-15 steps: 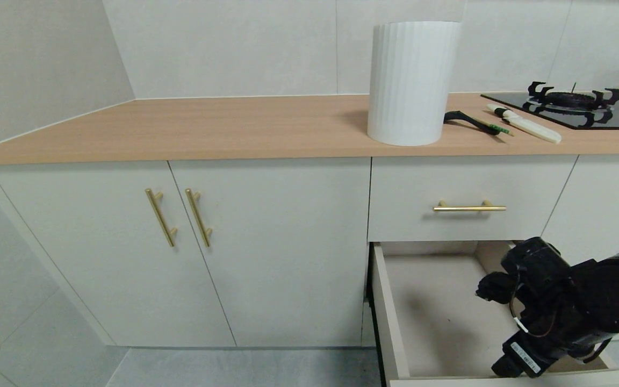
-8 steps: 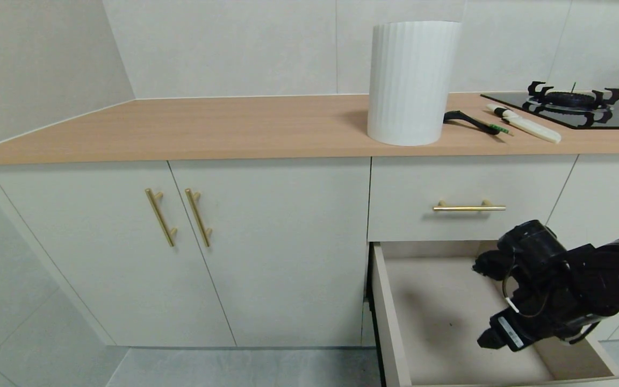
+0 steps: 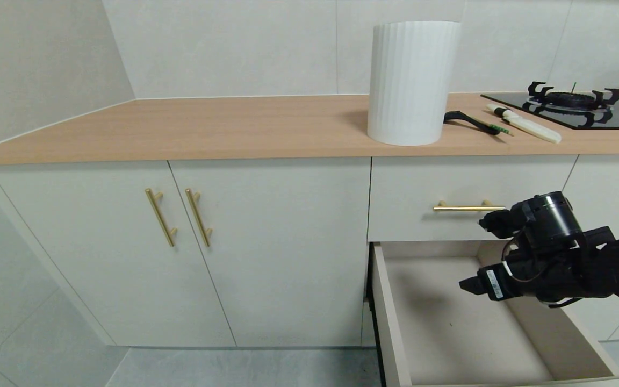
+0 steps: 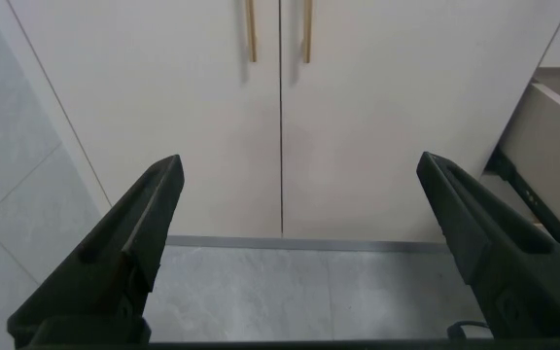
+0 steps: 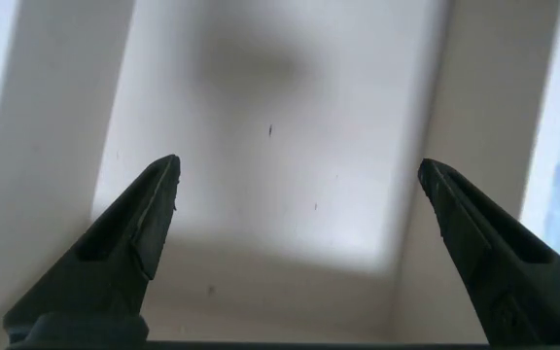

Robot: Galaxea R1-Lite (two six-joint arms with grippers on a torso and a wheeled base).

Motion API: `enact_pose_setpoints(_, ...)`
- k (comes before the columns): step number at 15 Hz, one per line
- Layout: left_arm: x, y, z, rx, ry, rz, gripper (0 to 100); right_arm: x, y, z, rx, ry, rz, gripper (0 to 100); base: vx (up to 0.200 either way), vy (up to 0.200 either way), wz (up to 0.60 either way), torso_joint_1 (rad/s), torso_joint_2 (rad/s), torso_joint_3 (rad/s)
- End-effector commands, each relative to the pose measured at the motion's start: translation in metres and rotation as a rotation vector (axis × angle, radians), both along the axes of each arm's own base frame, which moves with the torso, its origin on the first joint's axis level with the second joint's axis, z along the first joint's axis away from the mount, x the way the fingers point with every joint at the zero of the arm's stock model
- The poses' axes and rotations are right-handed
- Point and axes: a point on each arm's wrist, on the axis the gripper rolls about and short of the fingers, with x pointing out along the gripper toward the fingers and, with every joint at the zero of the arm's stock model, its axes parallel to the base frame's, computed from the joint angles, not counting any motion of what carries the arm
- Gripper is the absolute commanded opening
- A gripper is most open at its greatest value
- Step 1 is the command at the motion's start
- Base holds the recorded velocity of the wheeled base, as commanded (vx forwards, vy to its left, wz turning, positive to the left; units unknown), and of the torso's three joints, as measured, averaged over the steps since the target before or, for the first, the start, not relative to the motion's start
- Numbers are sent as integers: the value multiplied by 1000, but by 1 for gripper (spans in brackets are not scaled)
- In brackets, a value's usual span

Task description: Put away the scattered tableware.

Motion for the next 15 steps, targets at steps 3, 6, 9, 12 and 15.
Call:
enact_pose_setpoints(3,0,0,0,0,1,1,100,-2,-6,10,3,-51,-26,100,0,0,0,0,0,0)
enact_pose_setpoints(6,0,0,0,0,1,1,100,-1,-8,12,1,-69,-41,100,0,0,0,0,0,0)
enact_pose_setpoints(9,0,0,0,0,1,1,100,1,-8,12,10,-100,-45,100,0,0,0,36,-151,-114)
enact_pose_setpoints(12,0,0,0,0,1,1,100,0,-8,11,8,-99,-44,100,0,0,0,84,-292,-273)
enact_pose_setpoints(15,0,0,0,0,1,1,100,0,-8,12,8,-101,-45,100,0,0,0,163,-530,-299)
